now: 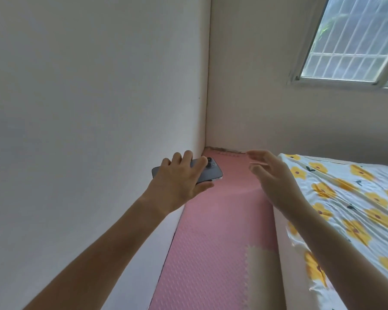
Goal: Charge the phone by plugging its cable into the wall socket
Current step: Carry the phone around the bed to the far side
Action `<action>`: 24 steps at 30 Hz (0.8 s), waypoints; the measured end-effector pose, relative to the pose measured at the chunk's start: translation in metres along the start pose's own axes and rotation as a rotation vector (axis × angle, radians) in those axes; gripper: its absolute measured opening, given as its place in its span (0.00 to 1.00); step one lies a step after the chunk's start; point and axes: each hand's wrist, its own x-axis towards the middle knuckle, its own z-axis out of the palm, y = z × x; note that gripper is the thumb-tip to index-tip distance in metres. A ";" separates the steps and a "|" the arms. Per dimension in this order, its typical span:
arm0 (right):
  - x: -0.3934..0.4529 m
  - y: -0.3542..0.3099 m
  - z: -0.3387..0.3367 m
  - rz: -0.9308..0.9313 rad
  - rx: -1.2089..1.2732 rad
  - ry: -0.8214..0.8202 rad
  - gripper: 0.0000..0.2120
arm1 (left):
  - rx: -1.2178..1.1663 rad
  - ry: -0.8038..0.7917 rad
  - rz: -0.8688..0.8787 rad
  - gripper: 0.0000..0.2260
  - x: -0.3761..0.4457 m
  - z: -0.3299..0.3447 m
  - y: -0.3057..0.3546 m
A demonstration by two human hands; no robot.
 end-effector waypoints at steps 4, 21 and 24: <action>0.045 0.011 -0.001 0.037 -0.073 0.042 0.16 | -0.024 0.023 0.048 0.25 0.055 0.023 -0.018; 0.258 0.121 -0.106 0.164 -0.033 0.243 0.14 | -0.133 -0.016 0.270 0.26 0.341 0.114 0.039; 0.301 0.145 -0.139 0.182 -0.043 0.265 0.14 | -0.118 -0.003 0.317 0.24 0.406 0.126 0.060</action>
